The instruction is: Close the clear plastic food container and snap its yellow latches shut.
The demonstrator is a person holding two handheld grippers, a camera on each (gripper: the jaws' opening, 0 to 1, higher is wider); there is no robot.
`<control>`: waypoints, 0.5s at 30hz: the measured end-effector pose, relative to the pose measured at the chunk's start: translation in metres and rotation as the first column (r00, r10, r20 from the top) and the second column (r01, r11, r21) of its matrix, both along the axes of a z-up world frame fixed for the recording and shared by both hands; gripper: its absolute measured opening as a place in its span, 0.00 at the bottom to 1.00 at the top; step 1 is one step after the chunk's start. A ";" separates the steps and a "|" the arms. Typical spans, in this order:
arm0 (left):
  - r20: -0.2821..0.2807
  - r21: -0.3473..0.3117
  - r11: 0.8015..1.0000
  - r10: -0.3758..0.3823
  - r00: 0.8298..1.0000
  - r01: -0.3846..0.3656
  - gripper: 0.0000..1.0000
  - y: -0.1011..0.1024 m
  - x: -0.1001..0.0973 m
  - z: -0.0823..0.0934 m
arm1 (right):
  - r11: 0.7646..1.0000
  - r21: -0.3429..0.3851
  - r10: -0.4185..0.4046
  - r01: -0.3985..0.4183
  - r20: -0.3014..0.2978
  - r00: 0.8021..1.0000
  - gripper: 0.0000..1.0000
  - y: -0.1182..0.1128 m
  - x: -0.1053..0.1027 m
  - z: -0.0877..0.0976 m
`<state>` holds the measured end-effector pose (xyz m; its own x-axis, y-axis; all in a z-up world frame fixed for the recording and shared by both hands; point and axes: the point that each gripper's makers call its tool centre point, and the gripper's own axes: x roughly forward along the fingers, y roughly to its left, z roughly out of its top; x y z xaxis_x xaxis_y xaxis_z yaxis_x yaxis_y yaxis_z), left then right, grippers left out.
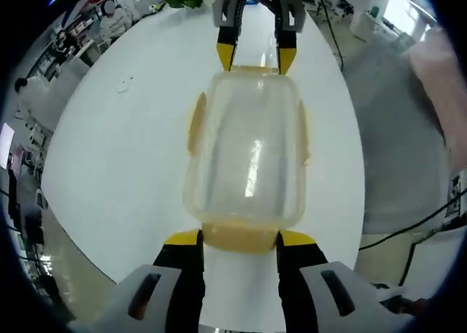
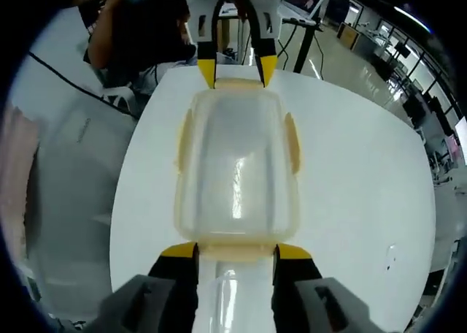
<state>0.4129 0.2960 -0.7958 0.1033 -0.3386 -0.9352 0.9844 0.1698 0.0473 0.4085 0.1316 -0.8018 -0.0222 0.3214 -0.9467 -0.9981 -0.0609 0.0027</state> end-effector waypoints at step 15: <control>0.040 -0.011 1.000 -0.008 0.999 0.009 0.36 -0.043 -0.002 0.020 | 1.000 -0.018 -0.004 0.004 0.047 0.999 0.37 -0.042 -0.002 0.021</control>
